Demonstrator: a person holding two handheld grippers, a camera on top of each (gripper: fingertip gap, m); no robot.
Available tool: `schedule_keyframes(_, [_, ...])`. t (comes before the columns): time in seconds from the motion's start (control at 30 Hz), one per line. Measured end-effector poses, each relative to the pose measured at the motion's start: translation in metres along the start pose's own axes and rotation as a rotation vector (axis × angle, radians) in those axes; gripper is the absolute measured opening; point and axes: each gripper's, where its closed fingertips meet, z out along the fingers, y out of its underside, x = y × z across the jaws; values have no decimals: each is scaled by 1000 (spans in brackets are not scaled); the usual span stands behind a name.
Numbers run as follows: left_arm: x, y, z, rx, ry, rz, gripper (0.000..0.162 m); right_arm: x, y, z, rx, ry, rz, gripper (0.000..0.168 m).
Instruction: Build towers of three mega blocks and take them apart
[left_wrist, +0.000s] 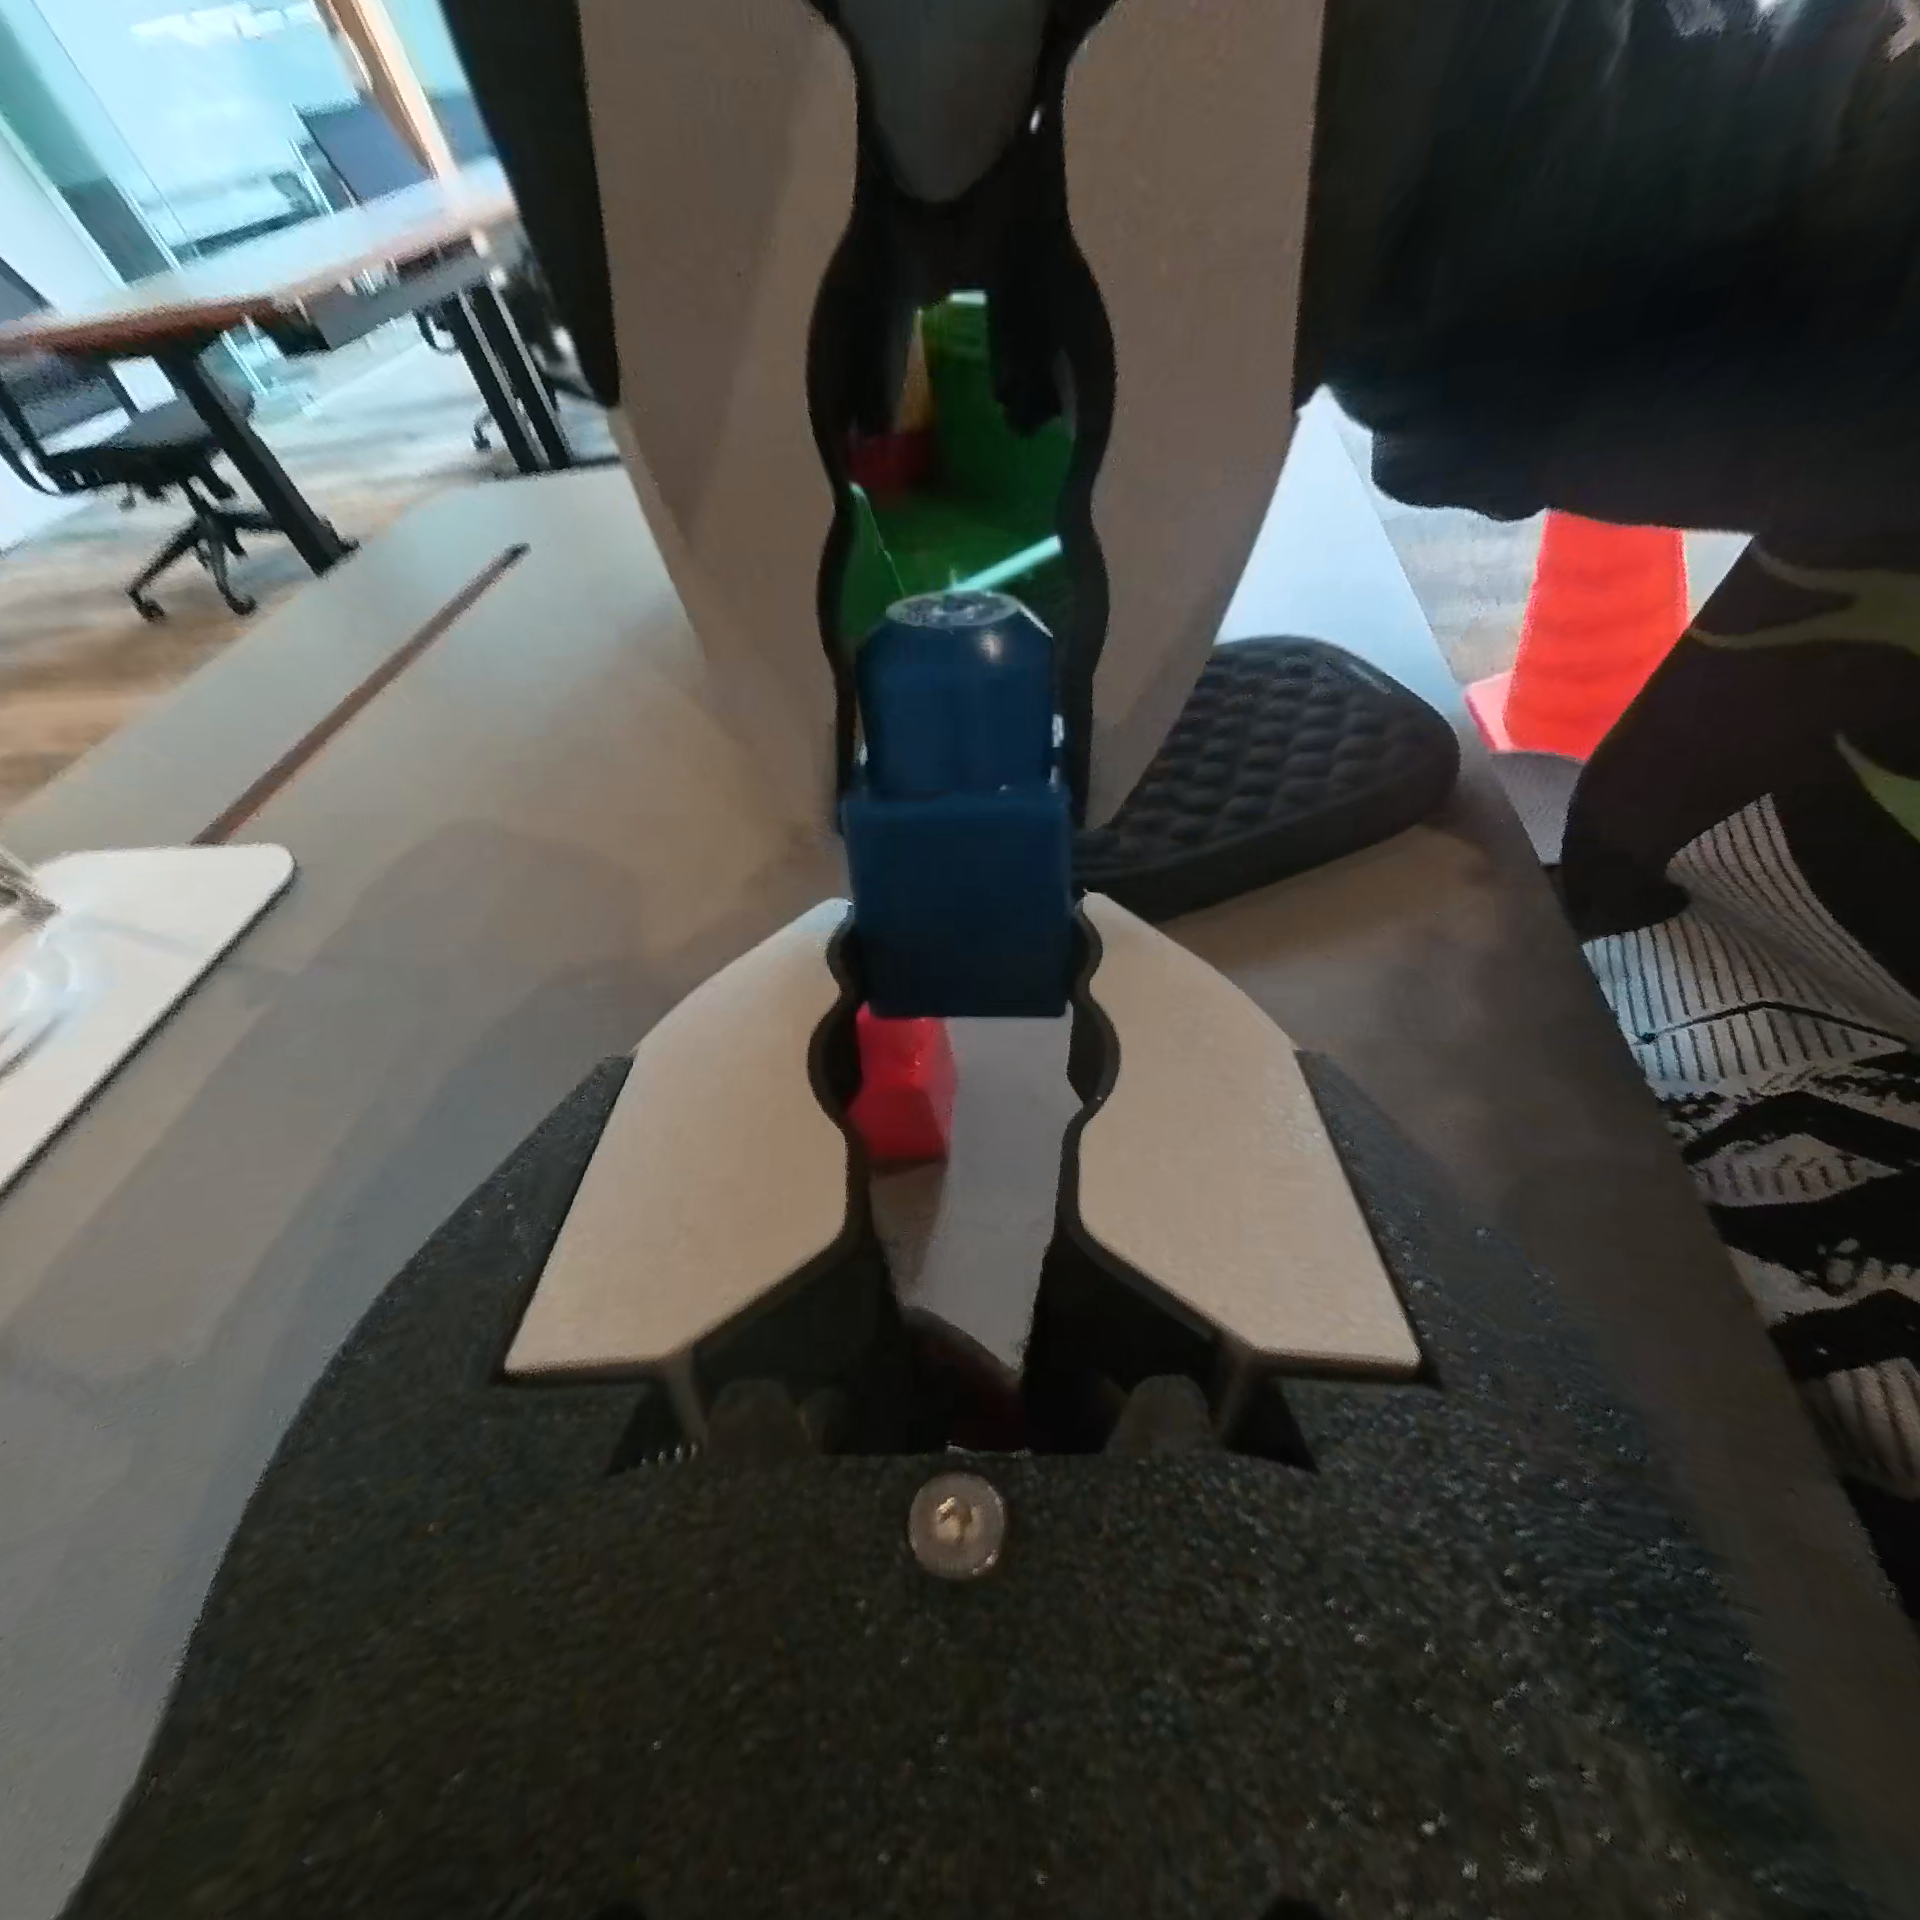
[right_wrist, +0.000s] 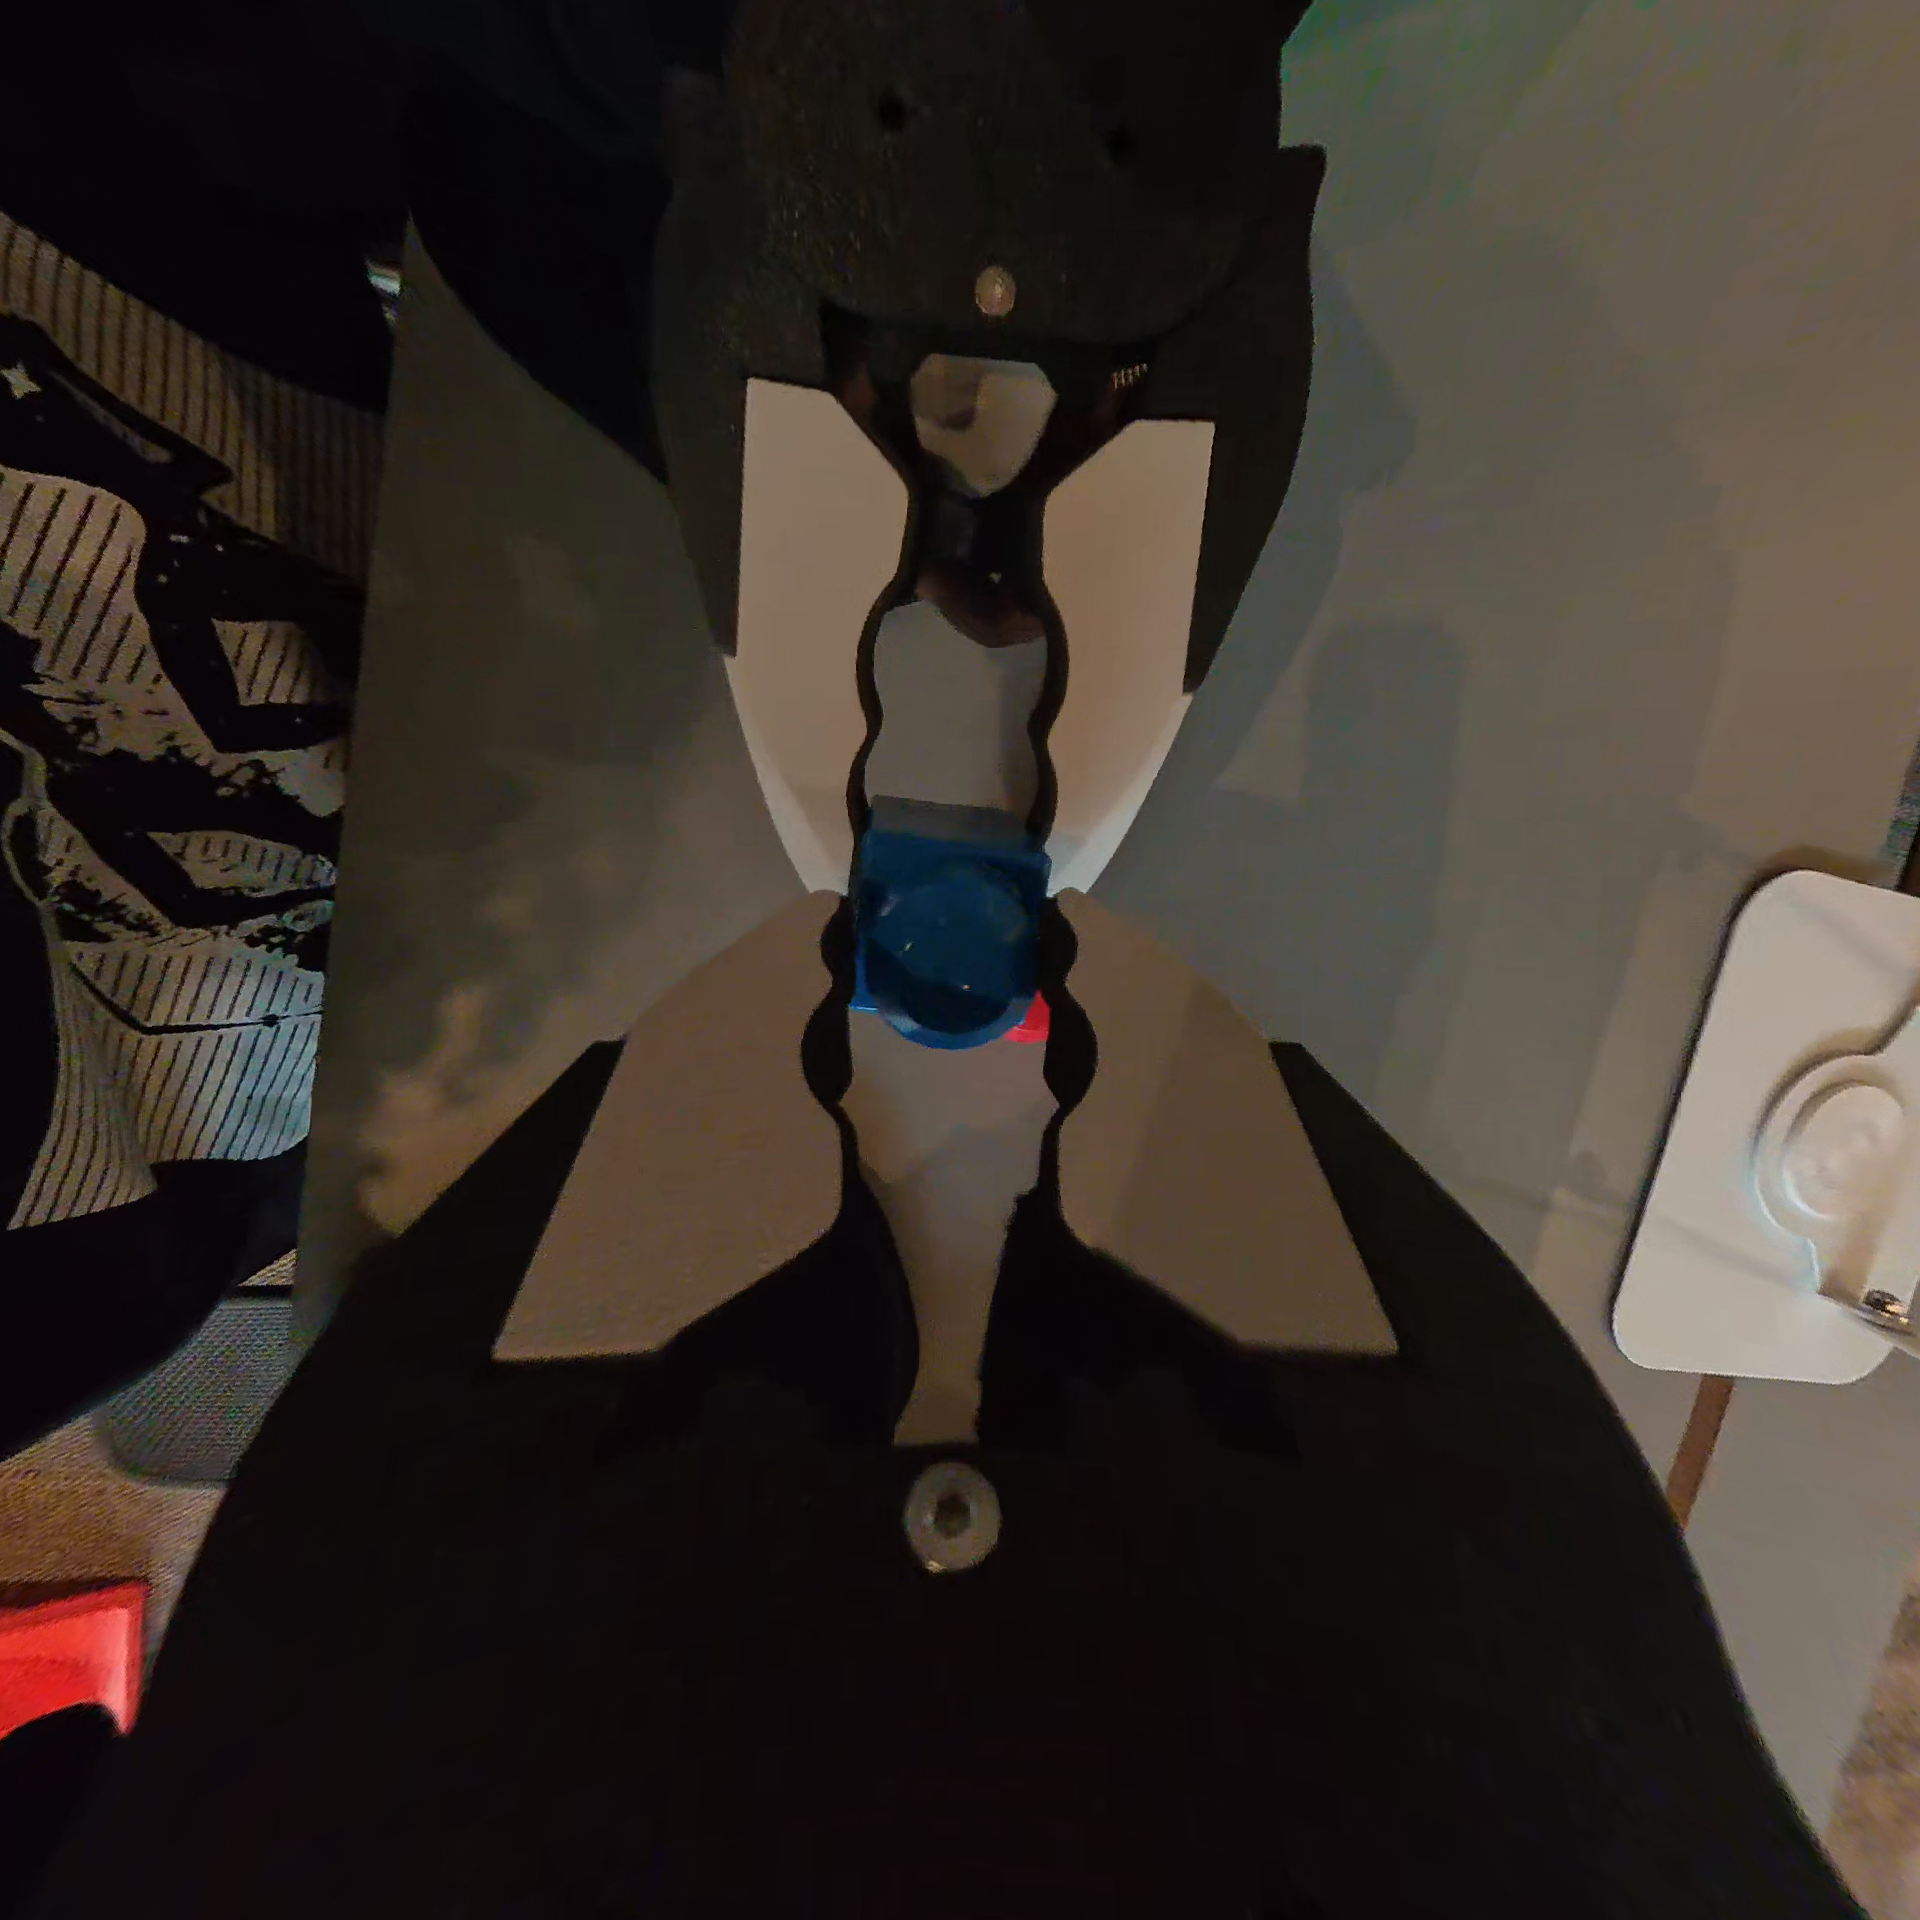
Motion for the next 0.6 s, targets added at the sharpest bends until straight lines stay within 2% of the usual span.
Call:
schedule_keyframes(0.07, [-8, 0, -3, 33, -3, 28, 49, 5, 2, -3, -19, 14, -2, 33])
schedule_keyframes(0.2, [-22, 23, -2, -1, 54, -2, 79, 13, 11, -6, -72, 29, 13, 33])
schedule_keyframes(0.43, [-28, 50, 7, 15, 138, -68, 93, 22, 29, 3, -144, 11, 39, 33])
schedule_keyframes(0.6, [-29, 46, 3, 62, 142, -91, 90, 23, 38, 14, -192, -24, 50, 33])
